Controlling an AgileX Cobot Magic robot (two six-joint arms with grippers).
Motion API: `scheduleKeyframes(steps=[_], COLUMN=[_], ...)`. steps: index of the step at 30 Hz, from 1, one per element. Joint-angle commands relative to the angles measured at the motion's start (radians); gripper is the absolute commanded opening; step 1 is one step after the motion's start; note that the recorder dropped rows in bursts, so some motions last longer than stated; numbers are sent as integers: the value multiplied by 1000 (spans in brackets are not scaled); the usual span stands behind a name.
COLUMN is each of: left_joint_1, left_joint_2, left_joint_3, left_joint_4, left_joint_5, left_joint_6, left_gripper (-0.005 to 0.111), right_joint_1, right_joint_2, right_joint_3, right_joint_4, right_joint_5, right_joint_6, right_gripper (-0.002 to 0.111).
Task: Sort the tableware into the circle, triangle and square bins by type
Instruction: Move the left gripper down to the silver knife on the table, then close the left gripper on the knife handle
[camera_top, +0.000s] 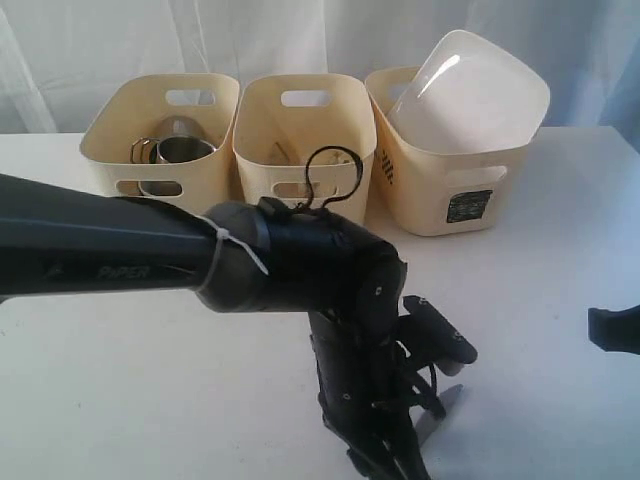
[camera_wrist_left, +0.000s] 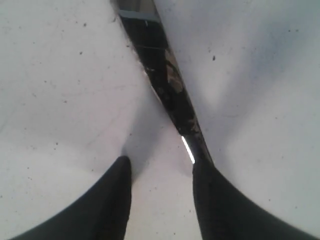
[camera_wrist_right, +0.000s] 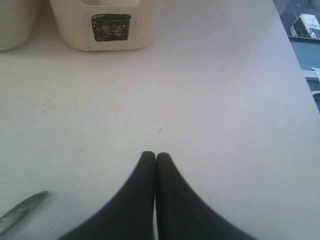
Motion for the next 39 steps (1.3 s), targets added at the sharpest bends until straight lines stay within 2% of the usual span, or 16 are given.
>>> scheduleKeyframes(steps=[1, 6, 21, 30, 35, 39], left_joint_1=[-65, -70, -70, -73, -113, -149], left_joint_2=[41, 20, -90, -72, -72, -70], left_joint_3=[22, -12, -27, -27, -27, -27], left_joint_4=[37, 59, 61, 61, 82, 157], left_joint_5=[0, 37, -7, -2, -11, -11], left_joint_6=[-10, -56, -154, -209, -230, -311], left_gripper=[46, 46, 46, 46, 46, 46], right_joint_1=[-3, -3, -3, -3, -3, -3], right_joint_2=[-4, -4, -4, -4, -4, -4], right_joint_3=[5, 5, 5, 5, 5, 5], right_joint_4=[-13, -13, -13, -13, -13, -13], right_joint_5=[0, 2, 4, 4, 4, 4], right_joint_6=[17, 17, 17, 17, 17, 17], right_gripper=[0, 0, 0, 0, 0, 0])
